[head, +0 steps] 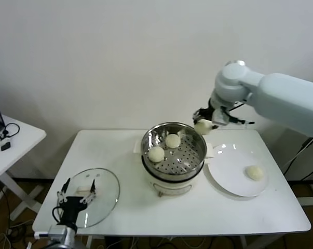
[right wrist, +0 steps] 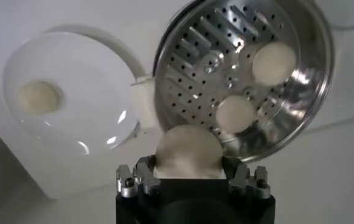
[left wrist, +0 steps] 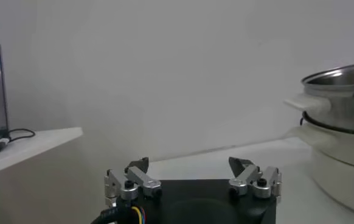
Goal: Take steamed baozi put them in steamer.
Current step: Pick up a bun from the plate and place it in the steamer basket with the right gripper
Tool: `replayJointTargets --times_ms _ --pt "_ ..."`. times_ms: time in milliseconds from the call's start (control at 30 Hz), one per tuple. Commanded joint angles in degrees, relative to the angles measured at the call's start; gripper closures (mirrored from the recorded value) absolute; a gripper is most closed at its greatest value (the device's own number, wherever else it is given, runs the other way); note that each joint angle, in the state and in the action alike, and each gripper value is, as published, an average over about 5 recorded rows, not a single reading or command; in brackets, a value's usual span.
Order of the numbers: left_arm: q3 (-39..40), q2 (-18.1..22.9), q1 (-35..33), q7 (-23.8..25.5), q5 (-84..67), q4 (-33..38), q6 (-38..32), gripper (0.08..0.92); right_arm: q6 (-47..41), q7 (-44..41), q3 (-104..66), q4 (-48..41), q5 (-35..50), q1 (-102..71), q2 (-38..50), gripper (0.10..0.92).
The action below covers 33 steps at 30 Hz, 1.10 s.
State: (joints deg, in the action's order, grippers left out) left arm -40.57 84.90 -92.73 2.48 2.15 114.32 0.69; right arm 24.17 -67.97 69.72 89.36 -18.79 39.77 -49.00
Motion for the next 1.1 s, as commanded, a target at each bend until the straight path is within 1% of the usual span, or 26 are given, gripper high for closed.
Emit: replayJointTargets --times_ms 33,333,733,1100 --pt "-0.29 0.04 -0.31 -0.04 -0.04 -0.13 0.03 0.177 2.41 0.13 -2.34 2.38 -6.05 -9.73 -10.57 0.313" --pt "-0.64 -0.36 -0.41 -0.36 -1.11 -0.31 0.87 0.177 2.52 0.08 -0.13 0.60 -4.75 -14.15 -11.97 0.314" --pt "-0.54 -0.51 -0.64 -0.51 -1.30 -0.48 1.25 0.177 6.27 0.28 -0.32 -0.83 -8.11 -16.17 -13.28 0.321" --pt "-0.37 -0.37 -0.40 -0.53 -1.11 -1.02 1.25 0.177 6.74 0.34 -0.32 0.20 -8.29 -16.48 -12.27 0.320"
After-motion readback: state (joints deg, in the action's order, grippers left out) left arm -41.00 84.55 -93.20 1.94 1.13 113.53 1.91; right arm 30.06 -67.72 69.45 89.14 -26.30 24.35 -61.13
